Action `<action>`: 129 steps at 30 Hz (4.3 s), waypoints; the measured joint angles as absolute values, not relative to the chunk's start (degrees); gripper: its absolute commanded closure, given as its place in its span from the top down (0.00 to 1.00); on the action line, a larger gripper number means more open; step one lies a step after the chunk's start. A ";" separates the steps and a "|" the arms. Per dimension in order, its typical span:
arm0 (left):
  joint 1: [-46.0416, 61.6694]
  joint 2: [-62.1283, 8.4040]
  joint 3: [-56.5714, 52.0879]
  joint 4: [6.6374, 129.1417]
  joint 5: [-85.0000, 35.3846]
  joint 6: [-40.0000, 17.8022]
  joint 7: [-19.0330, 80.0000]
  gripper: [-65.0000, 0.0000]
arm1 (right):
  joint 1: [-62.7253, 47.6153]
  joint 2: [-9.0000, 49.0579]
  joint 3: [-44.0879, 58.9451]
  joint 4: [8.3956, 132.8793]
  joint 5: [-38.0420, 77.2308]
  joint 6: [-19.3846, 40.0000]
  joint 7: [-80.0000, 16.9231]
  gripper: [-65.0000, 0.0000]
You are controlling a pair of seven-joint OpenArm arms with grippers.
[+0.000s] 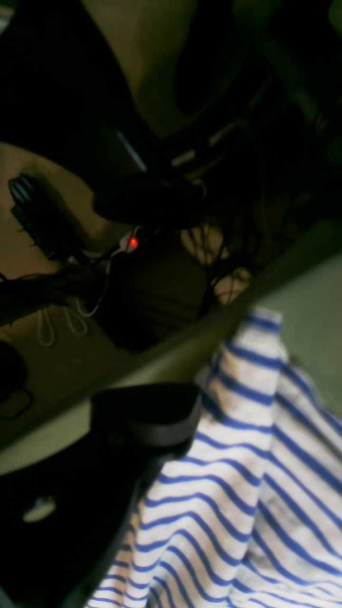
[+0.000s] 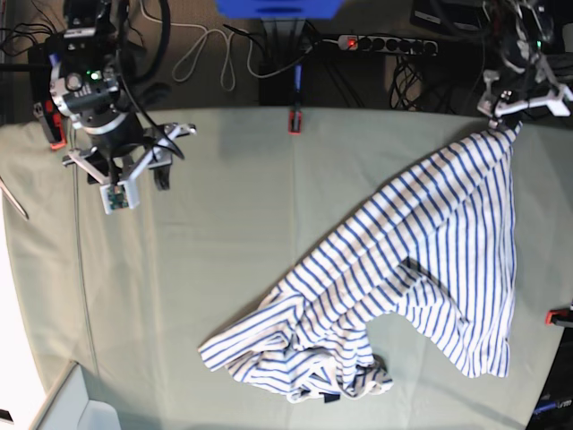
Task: Layout the t-shirt on the table in an organized manner, then fold the t-shirt properly
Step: 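Hold the shirt edge with the left gripper while the right arm moves in, then grasp the shirt hem with the right gripper, then lift the shirt high with both grippers, stretching it between them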
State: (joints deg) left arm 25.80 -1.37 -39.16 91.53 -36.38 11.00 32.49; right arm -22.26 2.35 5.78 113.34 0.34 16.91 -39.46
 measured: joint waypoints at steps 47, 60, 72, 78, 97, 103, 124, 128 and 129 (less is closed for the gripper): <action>17.28 -1.72 -39.59 84.05 -35.83 11.07 31.44 0.37 | -22.74 3.49 5.98 113.34 0.30 16.93 -39.42 0.47; 16.38 -1.23 -39.62 80.25 -36.32 10.79 26.68 0.08 | -21.43 4.43 5.93 113.34 0.30 16.91 -39.40 0.47; 21.93 -0.97 -48.90 95.09 -37.12 10.55 27.83 0.00 | -15.53 4.23 5.65 112.31 0.32 16.93 -39.88 0.47; 22.09 -2.61 -57.84 94.91 -36.93 10.92 28.36 0.00 | -10.26 4.16 0.97 106.15 0.23 16.93 -39.70 0.48; 21.54 -5.72 -61.89 93.51 -36.49 10.96 33.23 0.00 | 13.85 -0.19 -10.70 68.88 0.45 16.95 -38.06 0.64; 19.97 -5.72 -61.76 93.47 -36.42 10.96 33.47 0.00 | 13.65 -0.51 -10.68 60.45 0.43 16.95 -29.10 0.64; 19.99 -5.67 -61.80 93.76 -36.58 10.96 33.63 0.00 | 3.86 0.84 -5.06 74.08 0.14 21.23 -25.93 0.00; 19.68 -5.34 -61.84 94.70 -36.73 11.00 34.13 0.00 | -2.39 1.19 1.17 90.63 0.47 21.45 -25.47 0.00; 19.42 -5.13 -61.80 95.88 -36.73 11.14 34.44 0.00 | -3.97 1.32 2.98 94.45 0.54 22.09 -25.39 0.00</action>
State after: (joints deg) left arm 19.42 -5.13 -61.80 95.88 -36.73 11.14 34.44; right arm -3.97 1.32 2.98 94.45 0.54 22.09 -25.39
